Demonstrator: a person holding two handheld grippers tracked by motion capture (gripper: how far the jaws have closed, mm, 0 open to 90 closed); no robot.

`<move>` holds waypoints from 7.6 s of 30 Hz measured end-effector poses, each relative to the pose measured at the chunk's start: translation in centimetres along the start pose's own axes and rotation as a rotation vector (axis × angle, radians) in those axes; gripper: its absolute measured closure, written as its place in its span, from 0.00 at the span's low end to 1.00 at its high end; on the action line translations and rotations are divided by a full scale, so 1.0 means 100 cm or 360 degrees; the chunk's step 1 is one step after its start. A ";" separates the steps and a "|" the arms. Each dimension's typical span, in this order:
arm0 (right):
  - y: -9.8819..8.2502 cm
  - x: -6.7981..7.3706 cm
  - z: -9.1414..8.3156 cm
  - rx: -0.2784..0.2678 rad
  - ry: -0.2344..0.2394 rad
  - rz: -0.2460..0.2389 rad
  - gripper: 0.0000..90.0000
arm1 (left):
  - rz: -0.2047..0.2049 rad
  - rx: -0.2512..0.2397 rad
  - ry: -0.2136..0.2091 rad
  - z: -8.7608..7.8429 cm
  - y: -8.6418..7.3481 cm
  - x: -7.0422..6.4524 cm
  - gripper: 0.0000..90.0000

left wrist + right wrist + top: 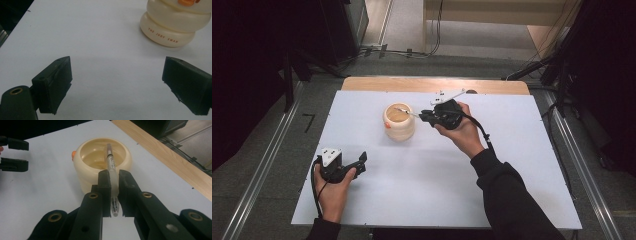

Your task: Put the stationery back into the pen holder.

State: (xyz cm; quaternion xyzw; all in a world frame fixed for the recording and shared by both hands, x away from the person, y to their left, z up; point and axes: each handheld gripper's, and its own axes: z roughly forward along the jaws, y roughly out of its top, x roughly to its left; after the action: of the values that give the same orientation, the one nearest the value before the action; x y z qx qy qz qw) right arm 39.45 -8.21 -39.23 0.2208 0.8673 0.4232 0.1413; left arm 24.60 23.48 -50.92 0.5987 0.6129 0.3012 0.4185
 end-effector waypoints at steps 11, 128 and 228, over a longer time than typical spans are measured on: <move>0.010 -0.002 0.000 -0.0030 -0.0009 0.0006 0.87 | 0.0000 -0.0001 -0.0004 0.000 0.000 0.000 0.11; -0.057 -0.015 -0.005 -0.0071 -0.0017 0.0320 0.26 | 0.0012 0.0006 -0.0005 0.001 0.000 -0.003 0.11; -0.203 -0.030 -0.130 -0.0052 -0.0376 0.0578 0.25 | 0.0020 0.0019 -0.0006 0.001 -0.002 -0.004 0.11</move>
State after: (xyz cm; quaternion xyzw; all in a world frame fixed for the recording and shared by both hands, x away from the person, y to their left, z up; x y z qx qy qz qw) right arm 31.09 -29.57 -47.39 0.4193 0.7837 0.4267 0.1669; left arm 24.55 23.03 -51.06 0.6056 0.6100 0.2990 0.4144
